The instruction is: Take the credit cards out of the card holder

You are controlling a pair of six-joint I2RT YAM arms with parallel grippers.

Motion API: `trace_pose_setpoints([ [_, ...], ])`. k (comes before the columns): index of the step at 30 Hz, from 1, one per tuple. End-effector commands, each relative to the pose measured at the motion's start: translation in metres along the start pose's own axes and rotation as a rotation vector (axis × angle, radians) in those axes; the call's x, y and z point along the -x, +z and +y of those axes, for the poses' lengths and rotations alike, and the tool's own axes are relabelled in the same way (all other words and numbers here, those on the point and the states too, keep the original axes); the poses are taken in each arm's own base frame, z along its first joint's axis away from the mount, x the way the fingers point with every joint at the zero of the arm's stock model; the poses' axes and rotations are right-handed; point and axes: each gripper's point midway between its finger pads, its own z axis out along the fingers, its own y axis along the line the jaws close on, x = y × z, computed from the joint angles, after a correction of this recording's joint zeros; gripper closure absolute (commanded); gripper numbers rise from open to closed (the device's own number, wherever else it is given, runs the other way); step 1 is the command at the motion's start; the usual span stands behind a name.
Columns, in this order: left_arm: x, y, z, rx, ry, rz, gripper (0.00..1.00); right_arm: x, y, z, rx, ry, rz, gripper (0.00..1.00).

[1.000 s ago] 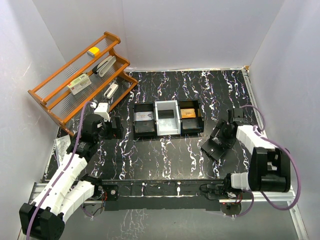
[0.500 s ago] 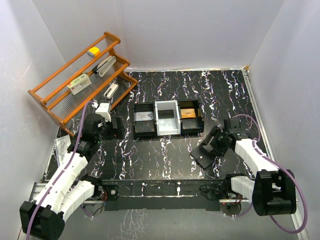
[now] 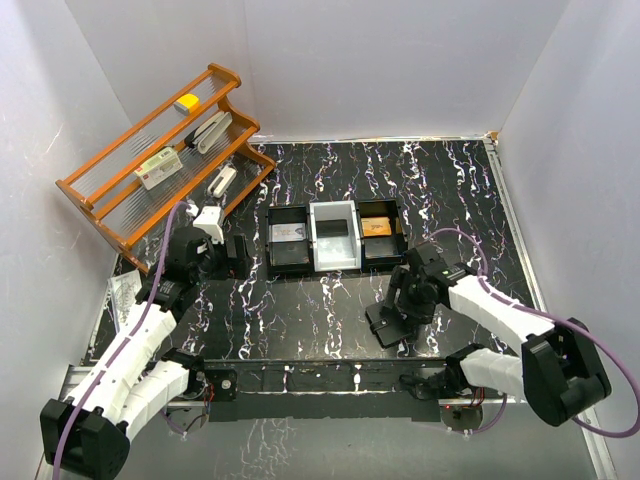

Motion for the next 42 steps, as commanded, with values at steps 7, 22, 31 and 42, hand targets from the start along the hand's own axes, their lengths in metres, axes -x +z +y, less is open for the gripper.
trace_pose_setpoints([
  [7,0.015,-0.003,-0.010,-0.043,-0.004,-0.031,0.06,-0.013,0.010,0.044,0.021,-0.077,0.003,0.48],
  [22,-0.017,-0.005,-0.113,-0.374,-0.302,0.153,0.17,-0.033,0.026,0.145,0.318,0.149,-0.006,0.48],
  [31,-0.072,0.012,-0.154,-0.275,-0.164,0.328,0.25,-0.033,0.024,0.137,0.309,0.102,-0.041,0.48],
  [42,-0.112,0.027,-0.176,-0.131,-0.005,0.452,0.31,-0.025,0.025,0.130,0.269,0.042,-0.088,0.49],
])
